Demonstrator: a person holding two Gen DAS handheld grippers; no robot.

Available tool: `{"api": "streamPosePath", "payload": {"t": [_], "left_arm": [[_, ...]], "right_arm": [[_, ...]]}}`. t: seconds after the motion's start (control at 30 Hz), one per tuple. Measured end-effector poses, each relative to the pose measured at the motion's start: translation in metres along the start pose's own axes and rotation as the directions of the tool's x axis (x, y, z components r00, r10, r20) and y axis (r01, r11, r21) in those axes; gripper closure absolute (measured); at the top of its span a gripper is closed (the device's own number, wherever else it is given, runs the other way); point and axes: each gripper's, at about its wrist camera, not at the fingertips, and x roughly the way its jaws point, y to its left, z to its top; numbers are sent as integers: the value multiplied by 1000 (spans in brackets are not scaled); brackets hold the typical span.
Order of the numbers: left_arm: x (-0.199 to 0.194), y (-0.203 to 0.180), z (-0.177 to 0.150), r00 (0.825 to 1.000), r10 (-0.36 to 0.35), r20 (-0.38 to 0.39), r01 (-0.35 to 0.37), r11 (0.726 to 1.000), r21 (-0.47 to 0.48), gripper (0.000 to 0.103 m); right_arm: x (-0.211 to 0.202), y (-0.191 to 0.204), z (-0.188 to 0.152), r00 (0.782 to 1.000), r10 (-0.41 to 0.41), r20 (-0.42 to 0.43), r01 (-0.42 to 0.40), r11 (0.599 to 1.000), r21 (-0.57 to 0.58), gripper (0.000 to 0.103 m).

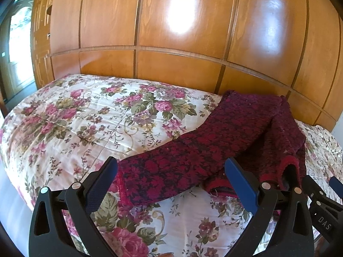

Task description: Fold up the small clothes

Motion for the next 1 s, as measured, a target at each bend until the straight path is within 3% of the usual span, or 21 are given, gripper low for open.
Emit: {"api": "streamPosePath", "payload": {"t": [0.2, 0.5, 0.67, 0.77, 0.83, 0.87, 0.93, 1.0], "left_arm": [[8, 4, -2, 1000, 12, -17, -12, 1000, 1, 4], [17, 16, -12, 999, 4, -43, -3, 1000, 25, 4], [26, 25, -20, 992, -18, -124, 19, 1000, 8, 4], [28, 24, -23, 987, -48, -151, 49, 999, 6, 4], [26, 21, -24, 987, -62, -148, 65, 998, 16, 4], [27, 20, -24, 986, -71, -153, 75, 997, 20, 4], [29, 18, -25, 983, -80, -165, 85, 996, 24, 4], [31, 16, -26, 980, -90, -179, 97, 995, 33, 4]], "right_arm": [[6, 3, 3, 1000, 30, -7, -30, 1000, -1, 2], [21, 13, 15, 981, 194, -12, -194, 981, -23, 2], [37, 31, 20, 983, 184, 7, -182, 976, -119, 3], [52, 44, 20, 979, 200, -34, -203, 961, -187, 20], [58, 51, 18, 974, 218, -58, -225, 949, -222, 48], [57, 55, 15, 974, 220, -61, -228, 939, -258, 54], [56, 56, 11, 974, 221, -53, -227, 931, -287, 79], [52, 46, 14, 970, 239, -50, -244, 934, -263, 90]]}}
